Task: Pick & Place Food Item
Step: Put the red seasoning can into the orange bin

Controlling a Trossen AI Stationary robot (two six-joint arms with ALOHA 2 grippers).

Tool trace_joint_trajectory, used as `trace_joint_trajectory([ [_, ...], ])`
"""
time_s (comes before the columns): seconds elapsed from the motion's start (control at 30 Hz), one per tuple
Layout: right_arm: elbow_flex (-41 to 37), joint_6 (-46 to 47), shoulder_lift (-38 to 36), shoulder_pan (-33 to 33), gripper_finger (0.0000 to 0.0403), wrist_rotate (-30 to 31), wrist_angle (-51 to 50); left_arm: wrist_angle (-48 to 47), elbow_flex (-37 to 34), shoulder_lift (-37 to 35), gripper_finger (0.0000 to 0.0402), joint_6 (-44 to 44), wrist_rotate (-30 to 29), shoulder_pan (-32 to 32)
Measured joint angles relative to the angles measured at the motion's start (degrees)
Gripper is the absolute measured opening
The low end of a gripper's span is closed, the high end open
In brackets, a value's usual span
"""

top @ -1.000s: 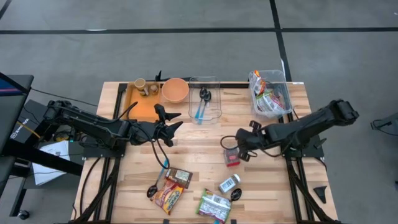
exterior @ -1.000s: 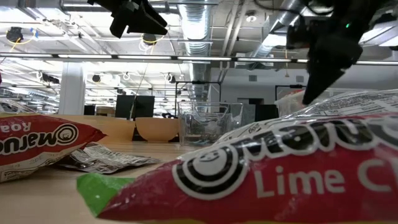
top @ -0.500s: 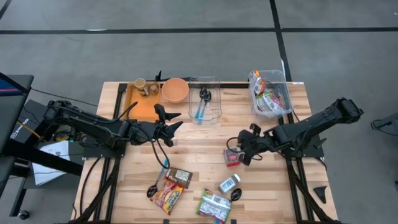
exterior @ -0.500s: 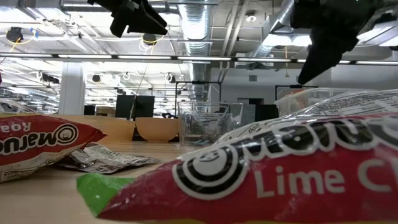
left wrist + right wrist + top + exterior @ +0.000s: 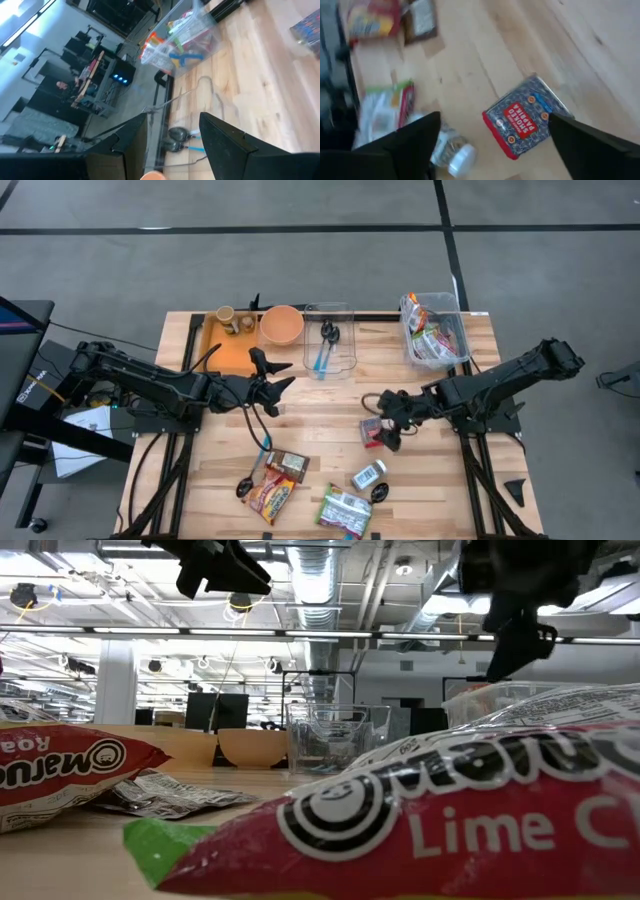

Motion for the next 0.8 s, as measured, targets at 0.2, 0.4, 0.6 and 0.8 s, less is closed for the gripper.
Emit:
trace_joint_trajectory([
  [0.2,0.00,13.66,0.00,-7.24,0.0386,-6.62,-3.49,2.11,0.00,0.01,0.0172,0.14,2.86,-0.02],
  [0.4,0.00,20.32,0.27,-11.92,0.0392,-13.78,-1.61,2.66,0.00,0.01,0.0172,5.26,2.83,-0.02],
  [0.6,0.12,28.21,7.06,-12.25,0.0399,-21.80,4.27,4.24,0.00,0.01,0.0172,10.40,2.83,0.96],
  [0.8,4.06,30.02,16.14,-12.17,0.0399,-31.73,2.57,5.37,0.00,0.00,0.0172,13.13,2.47,3.69],
])
